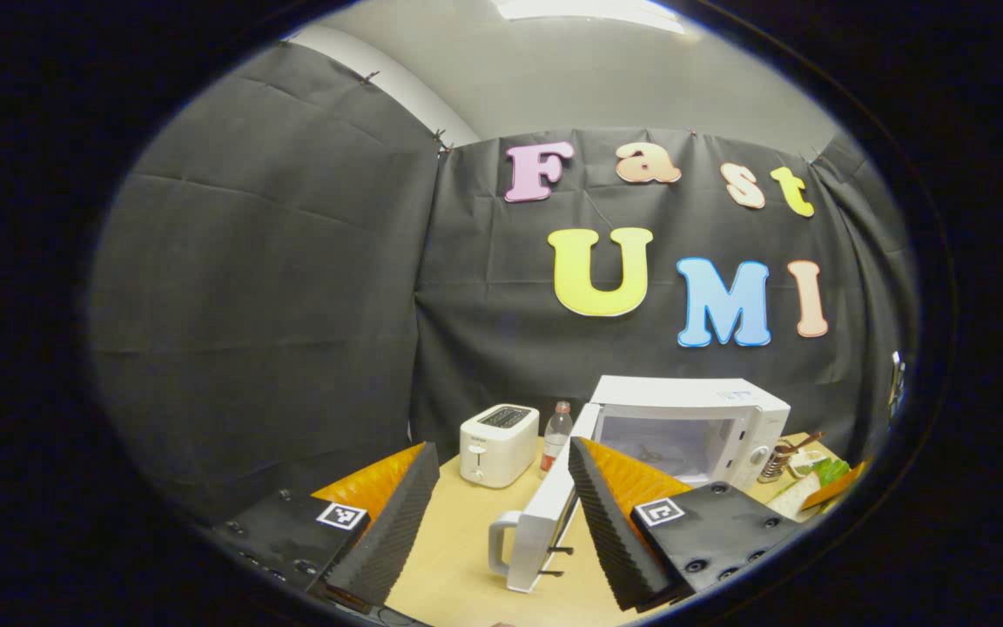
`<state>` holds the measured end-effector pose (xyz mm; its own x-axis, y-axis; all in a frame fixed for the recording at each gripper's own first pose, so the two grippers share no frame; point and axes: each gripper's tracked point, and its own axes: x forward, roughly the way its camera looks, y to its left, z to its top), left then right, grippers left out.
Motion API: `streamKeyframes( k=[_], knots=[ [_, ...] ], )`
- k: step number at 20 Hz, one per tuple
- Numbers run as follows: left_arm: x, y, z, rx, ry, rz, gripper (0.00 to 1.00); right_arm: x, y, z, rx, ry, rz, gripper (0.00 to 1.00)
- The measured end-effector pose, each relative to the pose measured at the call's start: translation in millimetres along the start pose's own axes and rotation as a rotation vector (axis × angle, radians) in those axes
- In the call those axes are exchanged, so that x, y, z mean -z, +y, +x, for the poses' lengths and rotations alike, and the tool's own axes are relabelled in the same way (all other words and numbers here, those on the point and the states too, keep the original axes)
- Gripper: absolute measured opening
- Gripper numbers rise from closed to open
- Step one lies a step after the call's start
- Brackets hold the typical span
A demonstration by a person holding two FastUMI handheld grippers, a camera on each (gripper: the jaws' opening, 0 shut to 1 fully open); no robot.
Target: Open the microwave oven with the left hand, put the food in, and close the microwave oven.
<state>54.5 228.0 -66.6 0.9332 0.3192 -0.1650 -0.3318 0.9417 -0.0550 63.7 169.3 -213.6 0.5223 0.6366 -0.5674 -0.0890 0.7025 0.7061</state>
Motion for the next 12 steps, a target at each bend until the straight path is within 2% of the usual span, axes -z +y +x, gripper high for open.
streamKeyframes(
  k=[3, 4, 5, 12],
  knots=[
    [-8.5, 19.1, 20.7, 0.005, -0.015, -0.008, 0.96, -17.6, 16.0, 25.0, 0.011, -0.039, 0.006, 0.41],
    [-10.0, 26.3, 26.2, 0.002, -0.018, -0.01, 0.95, -23.8, 21.4, 34.3, 0.013, -0.053, 0.004, 0.45],
    [-9.4, 34.4, 32.0, -0.001, -0.021, -0.012, 0.95, -29.3, 26.8, 43.1, 0.014, -0.065, 0.003, 0.42],
    [3.9, 83.5, 66.6, -0.025, 0.005, -0.006, 0.96, -62.8, 51.3, 112.1, 0.028, -0.164, 0.04, 0.42]
  ],
)
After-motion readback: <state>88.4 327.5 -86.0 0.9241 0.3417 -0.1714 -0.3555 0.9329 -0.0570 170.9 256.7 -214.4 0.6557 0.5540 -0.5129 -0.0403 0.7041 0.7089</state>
